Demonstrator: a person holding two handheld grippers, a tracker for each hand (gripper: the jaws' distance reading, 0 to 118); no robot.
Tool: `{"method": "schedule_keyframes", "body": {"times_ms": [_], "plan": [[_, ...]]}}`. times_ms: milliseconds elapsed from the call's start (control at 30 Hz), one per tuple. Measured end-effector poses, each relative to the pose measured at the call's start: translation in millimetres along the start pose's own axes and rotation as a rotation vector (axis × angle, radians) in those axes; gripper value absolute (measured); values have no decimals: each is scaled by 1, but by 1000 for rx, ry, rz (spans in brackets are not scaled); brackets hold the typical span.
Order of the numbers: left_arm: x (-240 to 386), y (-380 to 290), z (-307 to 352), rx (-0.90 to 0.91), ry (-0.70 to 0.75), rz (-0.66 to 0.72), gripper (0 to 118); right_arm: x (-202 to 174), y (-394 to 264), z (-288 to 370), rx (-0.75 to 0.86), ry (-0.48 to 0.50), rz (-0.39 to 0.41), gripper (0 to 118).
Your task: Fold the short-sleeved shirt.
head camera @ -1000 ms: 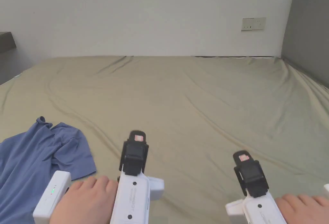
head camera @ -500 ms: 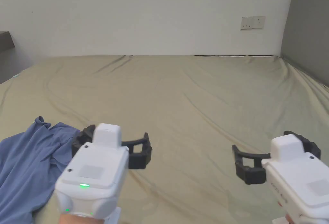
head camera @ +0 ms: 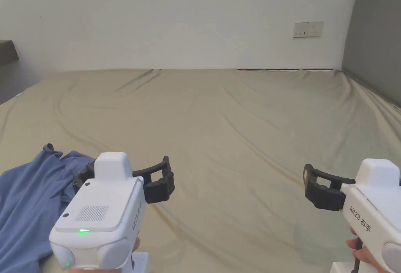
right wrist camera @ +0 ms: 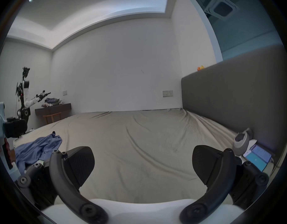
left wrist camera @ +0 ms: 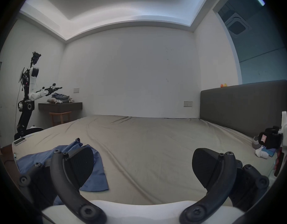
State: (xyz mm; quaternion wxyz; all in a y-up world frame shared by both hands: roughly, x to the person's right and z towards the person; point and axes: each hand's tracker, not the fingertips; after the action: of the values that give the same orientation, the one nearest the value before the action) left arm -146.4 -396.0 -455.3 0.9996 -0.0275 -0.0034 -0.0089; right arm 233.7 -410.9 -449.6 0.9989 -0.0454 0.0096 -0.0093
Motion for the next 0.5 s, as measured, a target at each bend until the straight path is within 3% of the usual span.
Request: {"method": "schedule_keyframes", "body": {"times_ms": [267, 500], "plan": [[3, -3, 0, 0, 11, -19, 118, -19, 6, 5, 25, 27, 82, 118], [4, 0, -2, 9, 26, -6, 118, -21, 6, 5, 21, 56, 52, 118]]}}
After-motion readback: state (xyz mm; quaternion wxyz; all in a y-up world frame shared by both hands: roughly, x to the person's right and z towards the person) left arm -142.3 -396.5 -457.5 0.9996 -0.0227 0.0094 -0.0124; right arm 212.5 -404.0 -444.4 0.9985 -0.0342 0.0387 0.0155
